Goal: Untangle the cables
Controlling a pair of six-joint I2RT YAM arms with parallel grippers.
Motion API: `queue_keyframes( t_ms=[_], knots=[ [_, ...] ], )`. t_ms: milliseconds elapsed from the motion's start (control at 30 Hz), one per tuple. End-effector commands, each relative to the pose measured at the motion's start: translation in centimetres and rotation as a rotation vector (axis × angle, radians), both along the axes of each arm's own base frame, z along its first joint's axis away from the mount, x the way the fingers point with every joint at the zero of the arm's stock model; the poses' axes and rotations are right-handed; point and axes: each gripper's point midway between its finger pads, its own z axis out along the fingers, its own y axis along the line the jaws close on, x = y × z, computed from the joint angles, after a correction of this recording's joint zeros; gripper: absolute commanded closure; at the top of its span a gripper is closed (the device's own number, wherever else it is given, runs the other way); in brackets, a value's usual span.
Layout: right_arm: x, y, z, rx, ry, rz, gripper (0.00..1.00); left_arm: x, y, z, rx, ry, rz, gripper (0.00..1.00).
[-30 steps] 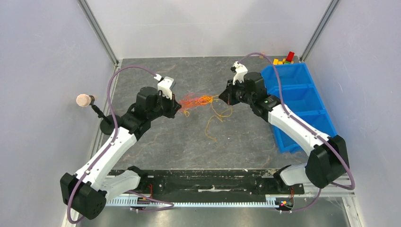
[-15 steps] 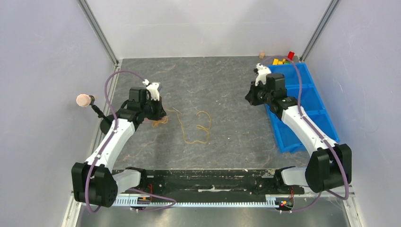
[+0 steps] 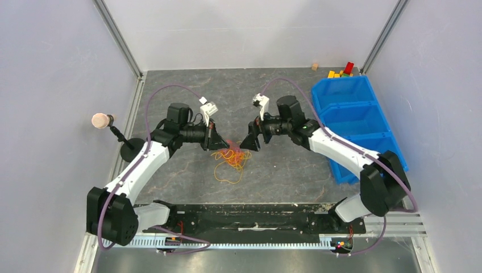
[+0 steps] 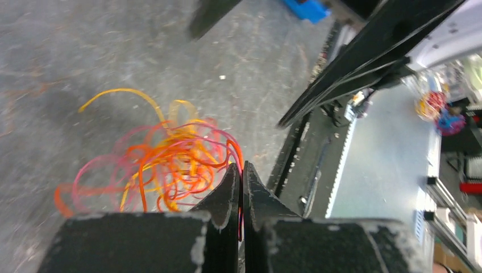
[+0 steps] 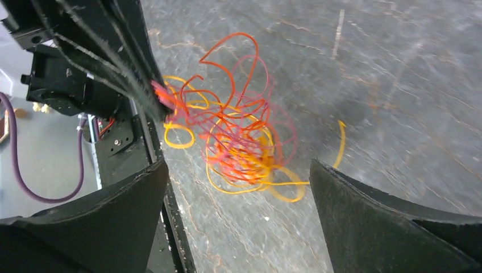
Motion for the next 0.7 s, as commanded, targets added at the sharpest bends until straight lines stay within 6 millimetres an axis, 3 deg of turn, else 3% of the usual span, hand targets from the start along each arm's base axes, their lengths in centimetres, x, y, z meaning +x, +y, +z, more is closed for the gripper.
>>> queue_keyframes(
  t_ms=[0,67,133,233,300,400,467,533,567,600,667],
  knots=[
    [-0.2,4.0,1.5,0.076,-0.086,0.114,0.02,-1.2,-2.7,4.6,-0.141,-0.083,-0.142,0.98],
    [-0.6,5.1,1.0,0.073,-0.097,0.138,0.06,-1.0,-2.8,5.1,-0.150,-0.090,-0.133,0.98],
    [-0.4,5.7,0.6,0.079,-0.110,0.133,0.21,-1.0,-2.8,5.2,-0.148,-0.089,-0.133,0.98],
    [1.2,5.3,0.2,0.046,-0.144,0.057,0.59,-1.4,-2.6,5.1,-0.132,-0.094,-0.148,0.98],
    [2.5,4.4,-0.1,0.006,-0.172,-0.017,0.98,-1.8,-2.2,4.9,-0.107,-0.095,-0.145,0.97],
    [4.3,2.1,0.3,-0.026,-0.183,-0.118,1.00,-2.6,-0.7,3.9,-0.013,-0.135,-0.143,0.90],
    [4.3,0.8,1.2,0.004,-0.188,-0.117,1.00,-3.7,0.5,2.5,0.074,-0.208,-0.183,0.81],
    [3.7,0.3,2.7,0.049,-0.229,-0.080,1.00,-4.8,1.9,0.9,0.163,-0.267,-0.248,0.65],
    [3.0,0.2,3.4,0.068,-0.263,-0.046,1.00,-5.1,2.6,0.5,0.206,-0.281,-0.262,0.48],
    [2.2,0.4,4.1,0.092,-0.293,-0.010,1.00,-4.7,3.1,0.4,0.250,-0.299,-0.241,0.39],
    [1.2,0.5,5.1,0.115,-0.341,0.060,1.00,-3.6,3.6,1.3,0.280,-0.317,-0.184,0.31]
  ],
)
